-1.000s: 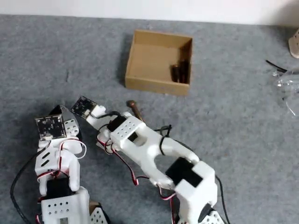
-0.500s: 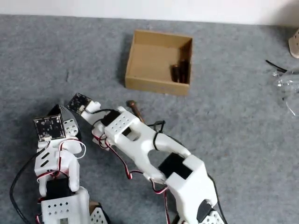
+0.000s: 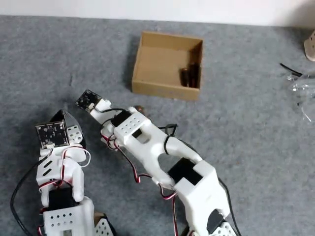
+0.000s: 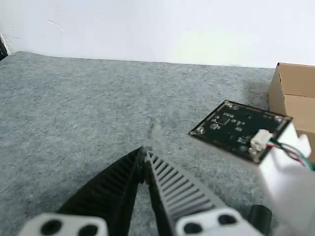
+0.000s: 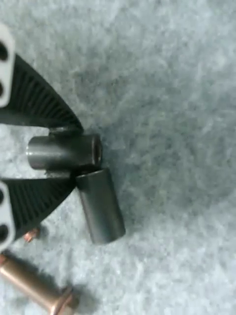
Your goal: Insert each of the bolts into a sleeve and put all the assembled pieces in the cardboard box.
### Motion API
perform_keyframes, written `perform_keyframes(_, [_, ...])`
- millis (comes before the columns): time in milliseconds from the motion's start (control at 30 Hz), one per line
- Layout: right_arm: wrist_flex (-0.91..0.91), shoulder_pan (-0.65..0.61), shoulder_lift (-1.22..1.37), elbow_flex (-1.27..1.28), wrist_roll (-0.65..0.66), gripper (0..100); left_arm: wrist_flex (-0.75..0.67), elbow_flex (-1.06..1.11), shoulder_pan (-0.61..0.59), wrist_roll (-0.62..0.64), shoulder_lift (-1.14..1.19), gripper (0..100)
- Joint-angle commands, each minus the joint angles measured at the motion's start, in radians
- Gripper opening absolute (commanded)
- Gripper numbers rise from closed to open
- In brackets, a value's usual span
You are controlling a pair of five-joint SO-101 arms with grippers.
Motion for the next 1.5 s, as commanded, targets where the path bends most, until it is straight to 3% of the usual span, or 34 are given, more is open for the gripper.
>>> perform_keyframes(0, [0.05, 0.002, -0.039, -0.012, 0.002, 0.4, -0.023, 0.021, -0.001, 0.005, -0.016, 1])
perform_keyframes(400, [0.028, 0.133, -0.479, 0.203, 0.002, 0.4, -0.023, 0.021, -0.001, 0.005, -0.016, 1])
perform_keyframes(733, [-0.136, 0.151, -0.923, 0.567, 0.002, 0.4, -0.023, 0.021, 0.002, 0.005, -0.016, 1])
perform_keyframes(1067, [-0.14, 0.377, -1.348, 0.944, 0.002, 0.4, -0.021, 0.021, 0.085, -0.002, -0.015, 1])
perform_keyframes(1233, [-0.137, 0.406, -1.598, 1.152, 0.002, 0.4, -0.02, 0.021, 0.145, -0.003, -0.015, 1])
perform_keyframes(1467, [-0.139, 0.561, -1.931, 1.368, 0.002, 0.4, -0.018, 0.021, 0.151, -0.003, -0.015, 1])
